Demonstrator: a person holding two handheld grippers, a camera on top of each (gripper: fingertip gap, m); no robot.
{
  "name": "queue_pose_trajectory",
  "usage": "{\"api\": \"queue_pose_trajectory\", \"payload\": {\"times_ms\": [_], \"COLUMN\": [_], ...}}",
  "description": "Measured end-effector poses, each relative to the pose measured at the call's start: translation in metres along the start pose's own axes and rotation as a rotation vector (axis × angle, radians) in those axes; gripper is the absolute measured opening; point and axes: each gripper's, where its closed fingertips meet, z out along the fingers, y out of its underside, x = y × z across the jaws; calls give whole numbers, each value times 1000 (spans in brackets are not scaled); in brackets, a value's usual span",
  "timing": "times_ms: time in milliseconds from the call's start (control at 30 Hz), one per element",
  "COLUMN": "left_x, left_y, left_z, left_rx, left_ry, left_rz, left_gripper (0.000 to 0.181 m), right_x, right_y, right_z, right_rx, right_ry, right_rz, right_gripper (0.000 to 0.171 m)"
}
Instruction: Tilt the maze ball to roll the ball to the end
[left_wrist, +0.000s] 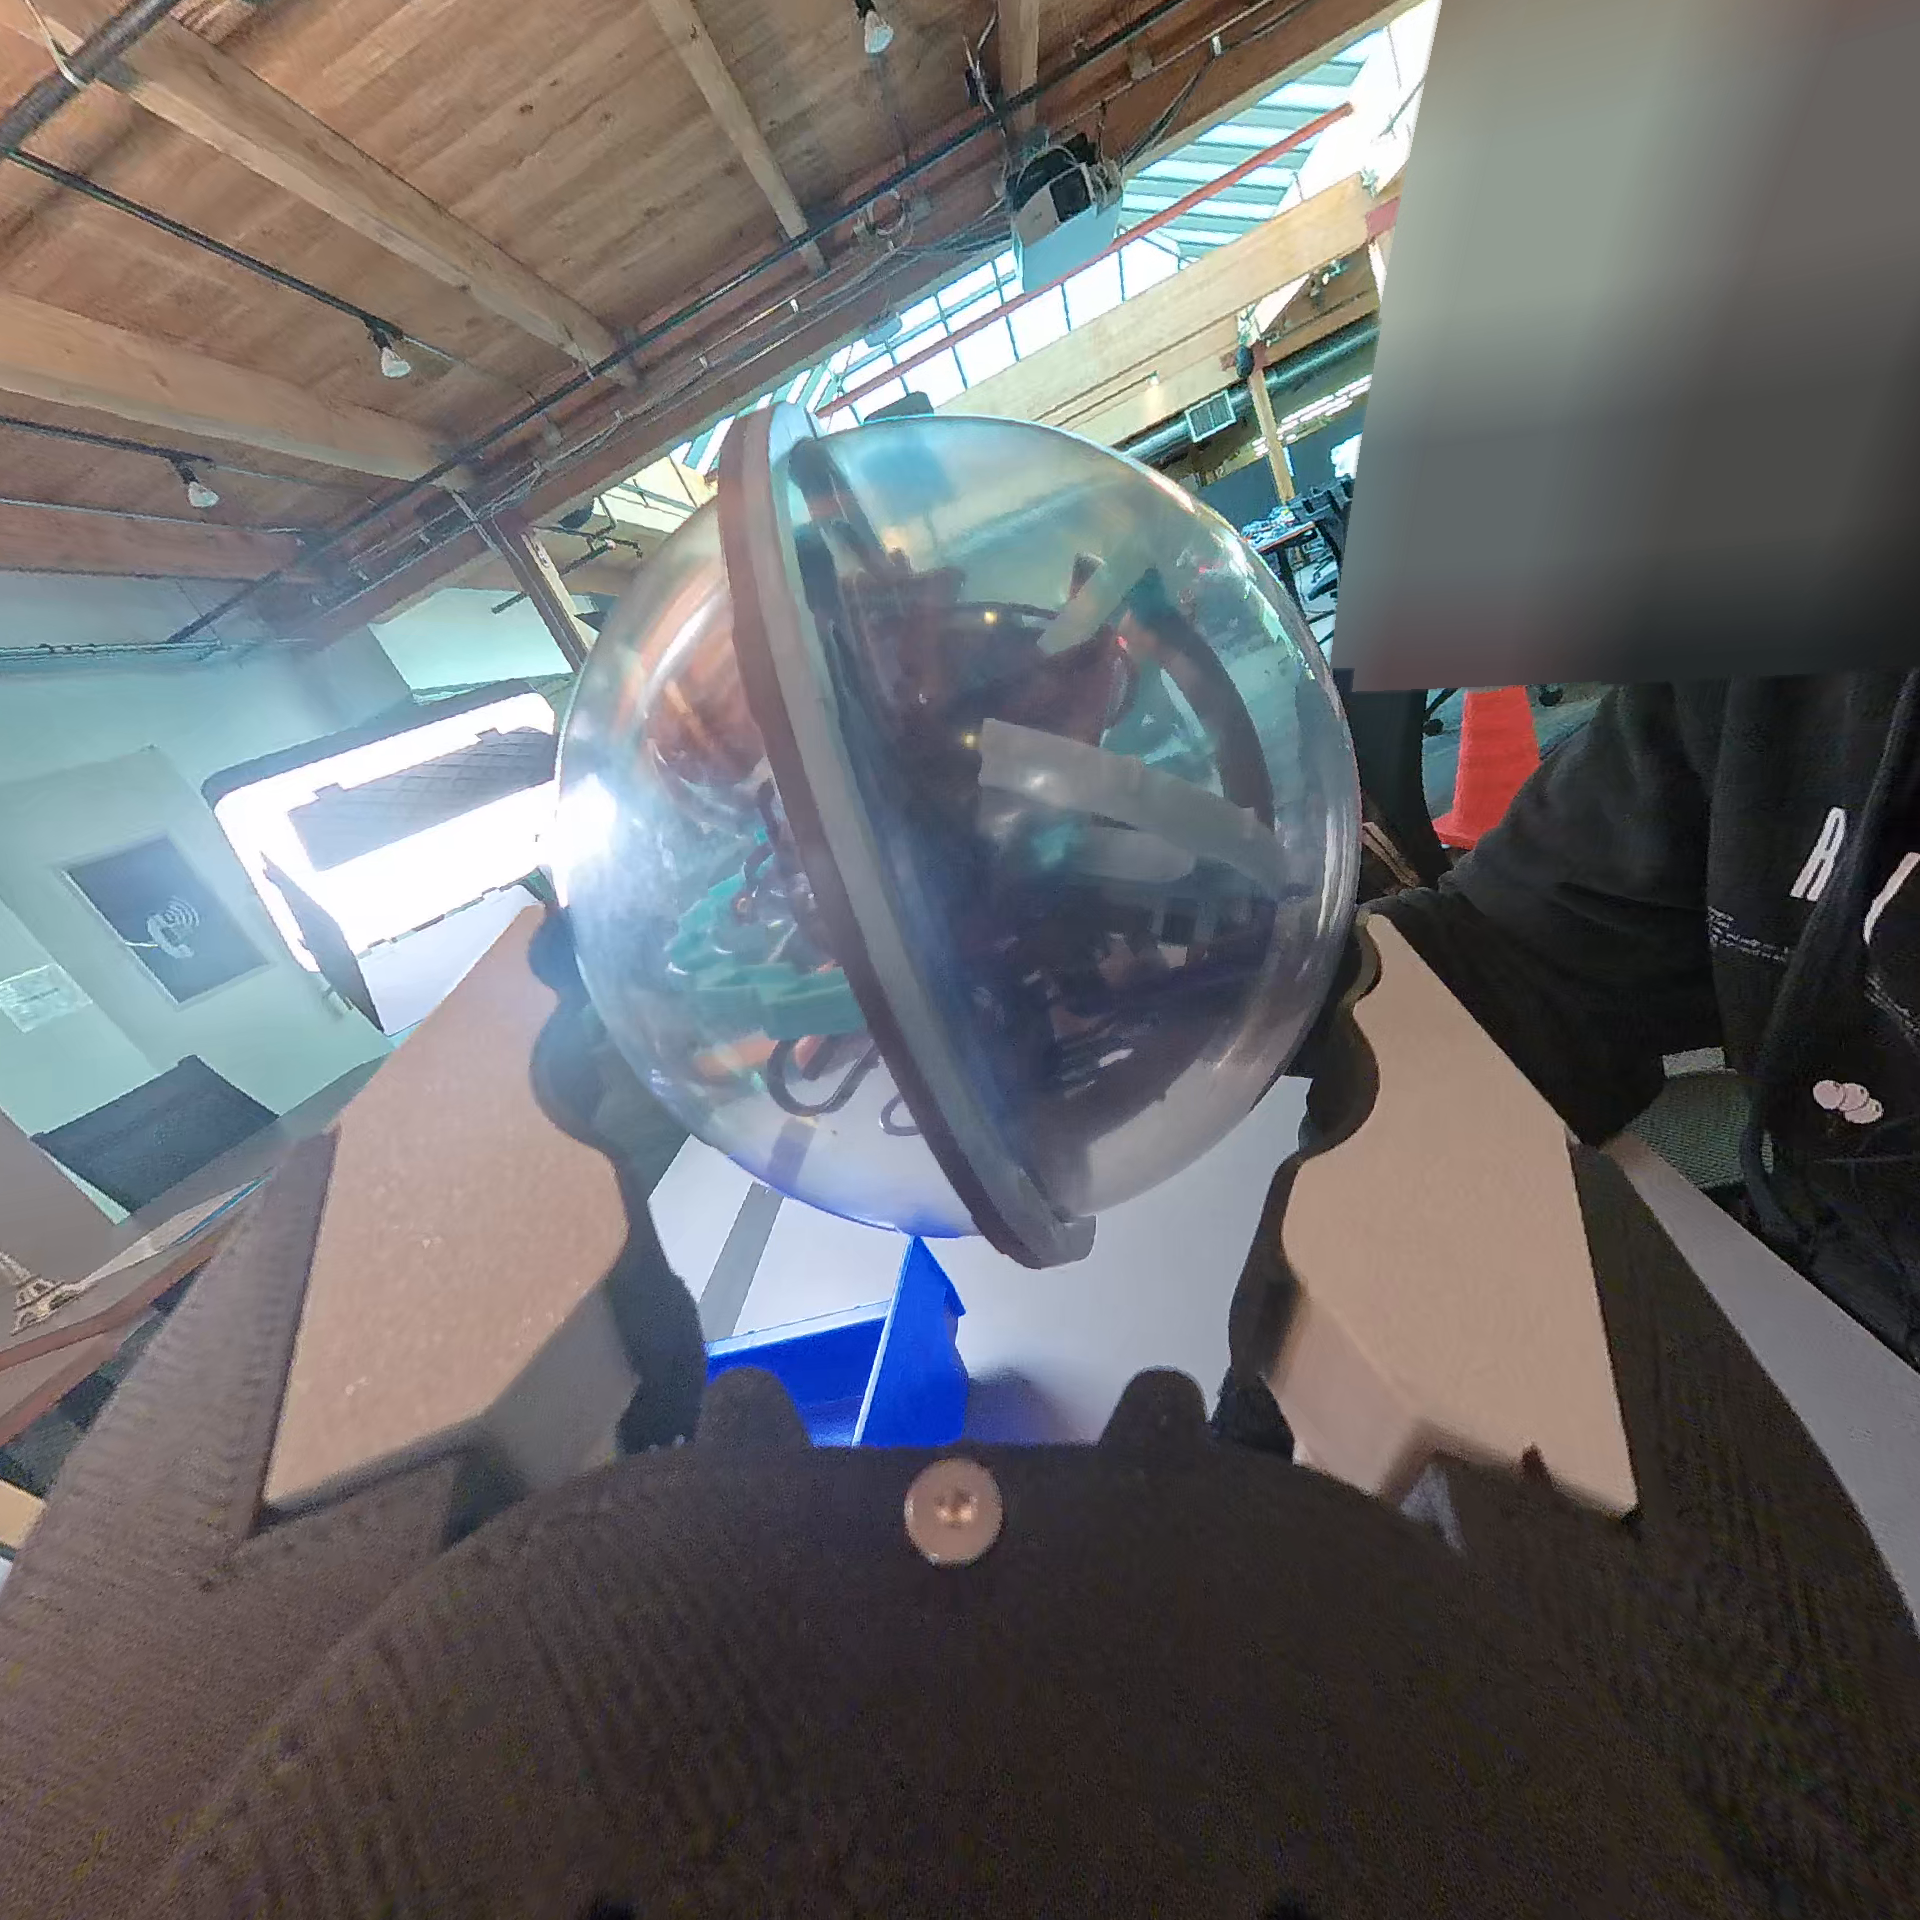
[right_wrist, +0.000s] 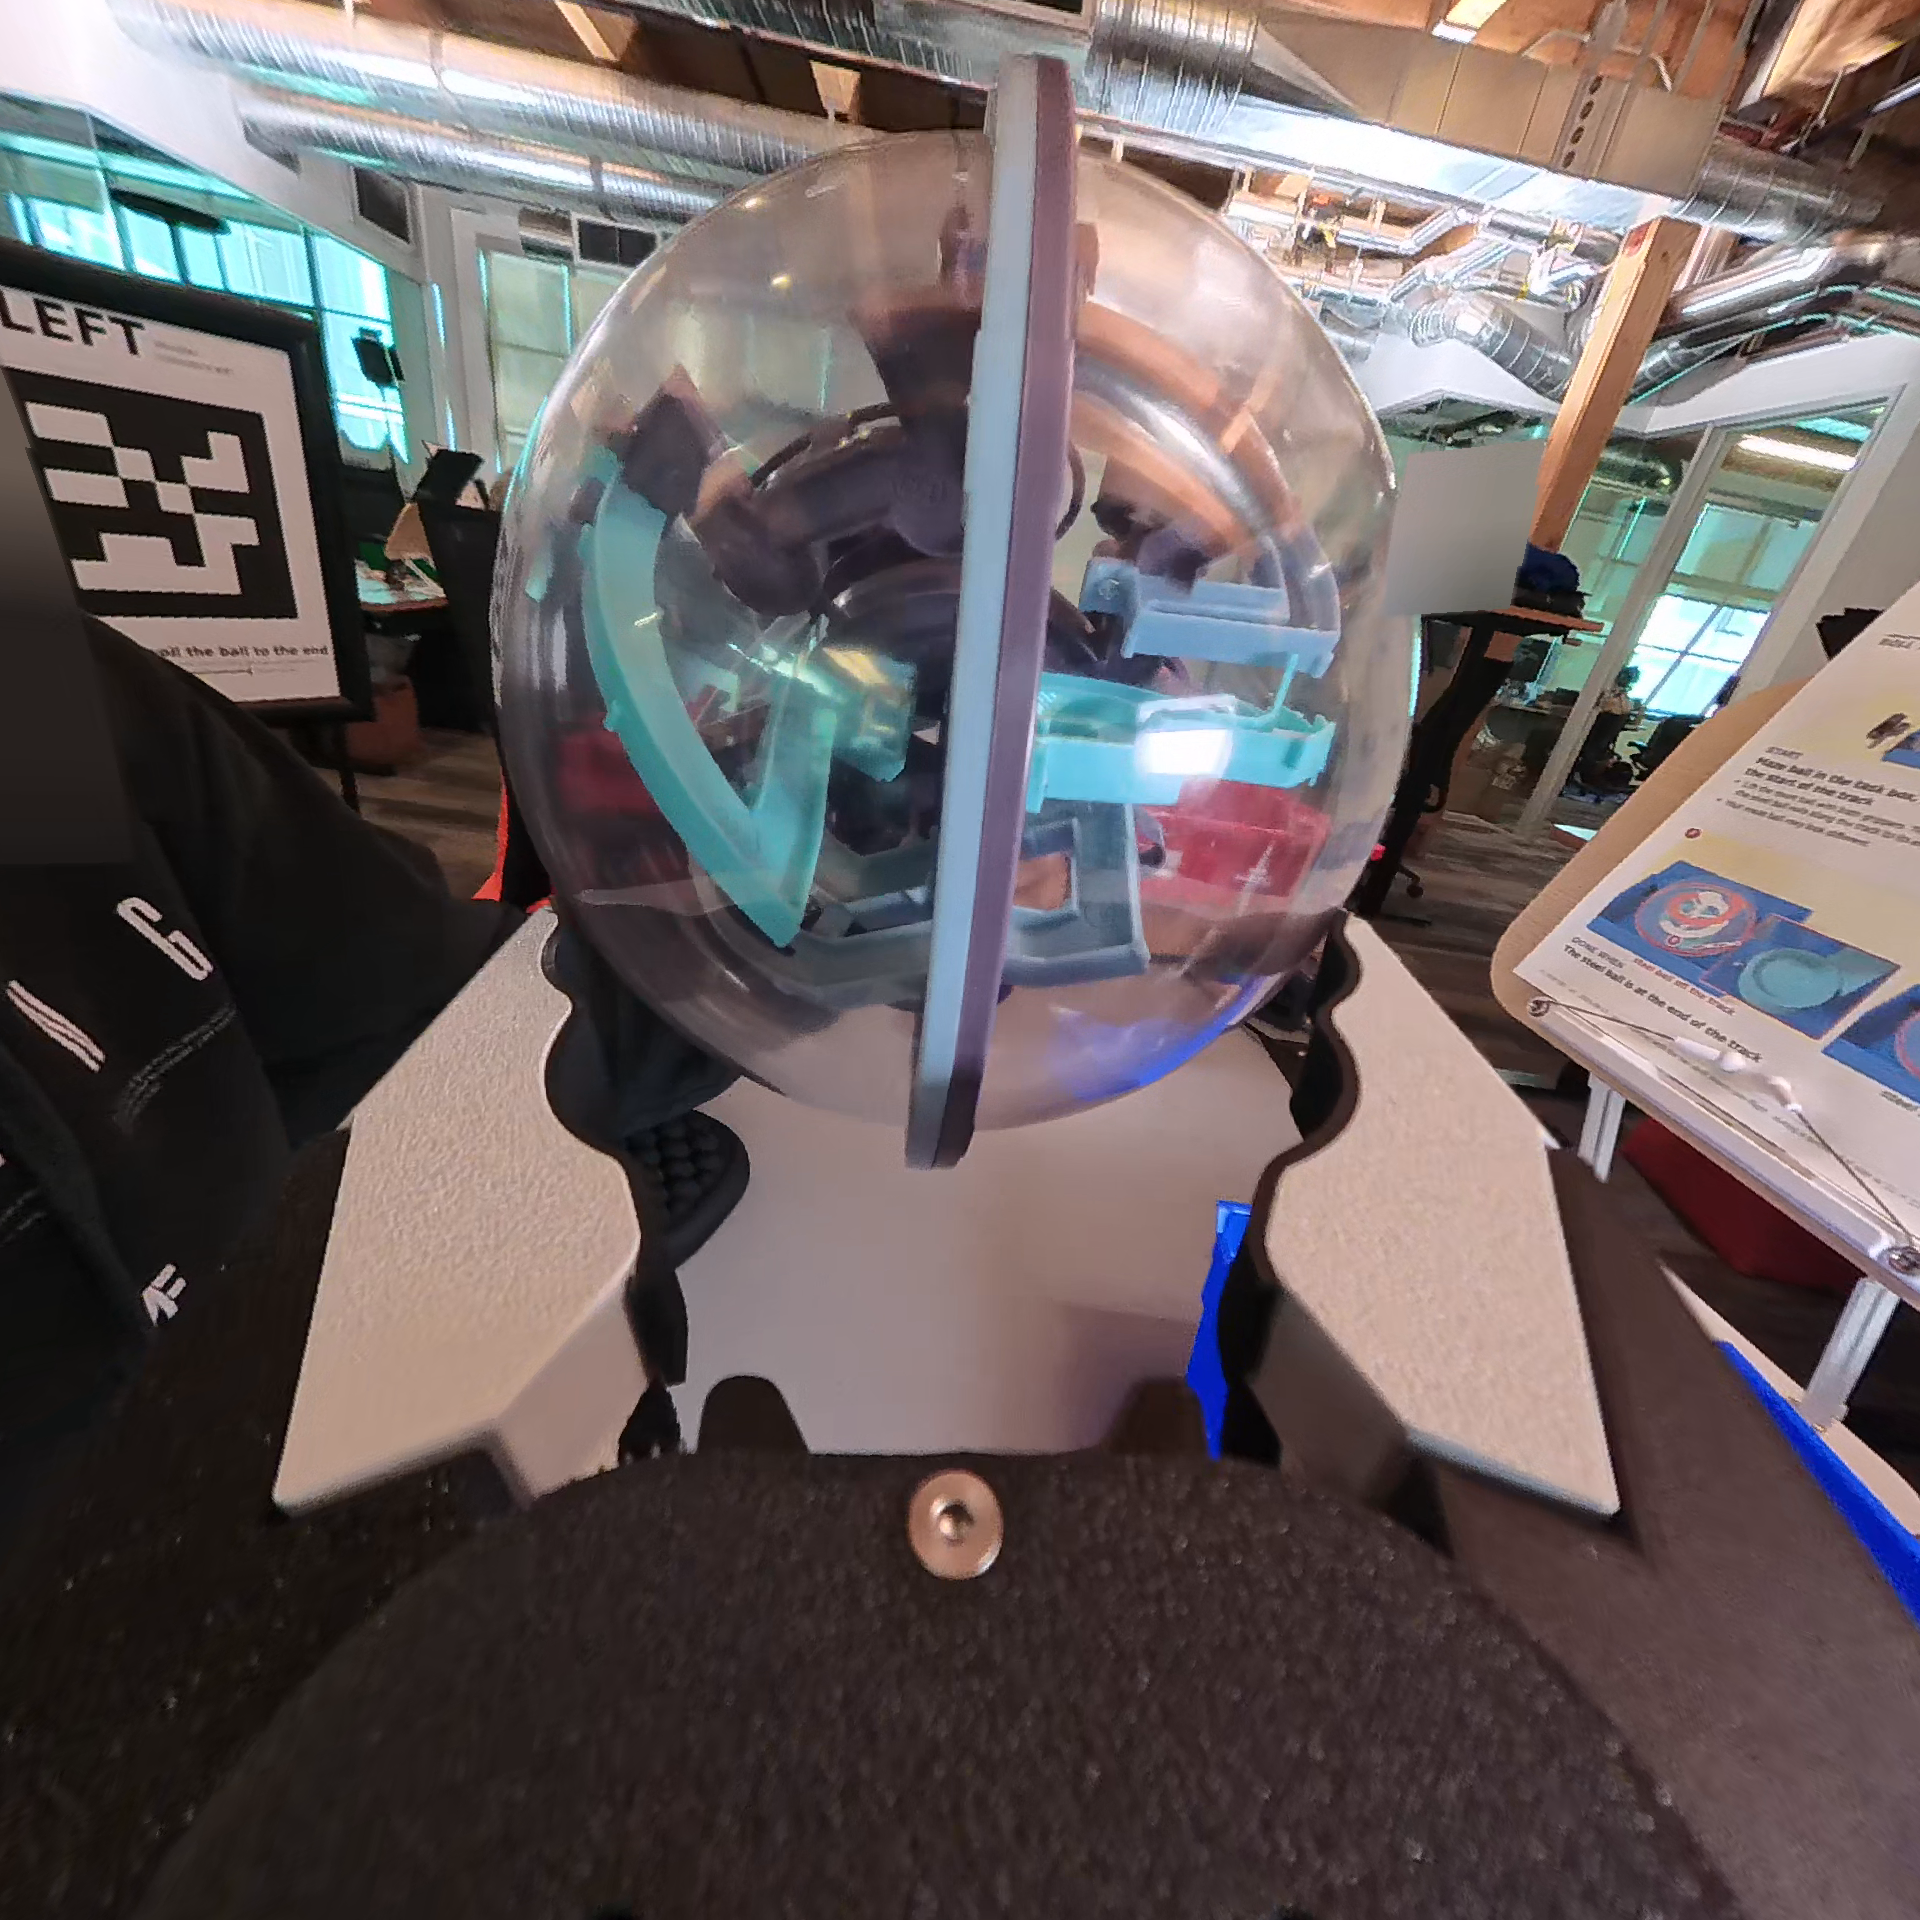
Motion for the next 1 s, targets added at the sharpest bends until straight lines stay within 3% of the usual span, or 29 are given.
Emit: {"api": "queue_pose_trajectory", "payload": {"times_ms": [533,800,1000], "left_x": [-12,-31,-52], "left_y": [3,11,12], "left_z": [3,3,3], "left_rx": [-36,-69,12], "left_ry": [-39,-104,-191], "left_rz": [-119,-316,-423], "left_gripper": [140,141,140], "right_x": [10,27,43], "right_y": [-8,-6,0], "right_z": [-3,-3,-2], "right_rx": [39,99,186], "right_ry": [20,27,25], "right_rz": [113,325,509], "right_gripper": [134,134,134]}}
